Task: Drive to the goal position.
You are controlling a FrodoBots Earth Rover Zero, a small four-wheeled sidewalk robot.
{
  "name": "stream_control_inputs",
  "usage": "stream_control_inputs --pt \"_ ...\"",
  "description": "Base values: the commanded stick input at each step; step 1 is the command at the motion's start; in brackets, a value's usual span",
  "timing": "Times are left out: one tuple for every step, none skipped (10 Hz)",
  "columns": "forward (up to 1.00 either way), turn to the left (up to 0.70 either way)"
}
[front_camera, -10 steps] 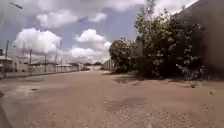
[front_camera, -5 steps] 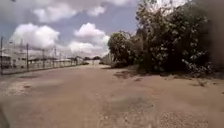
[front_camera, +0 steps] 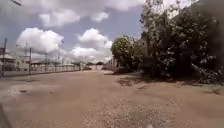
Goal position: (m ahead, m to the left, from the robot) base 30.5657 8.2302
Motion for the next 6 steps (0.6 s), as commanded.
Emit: stream_control_inputs --pt "0.6 0.15" --pt "0.6 0.15" --pt "0.6 0.15" --pt "0.6 0.15" --pt "0.6 0.15" --pt "0.6 0.15"
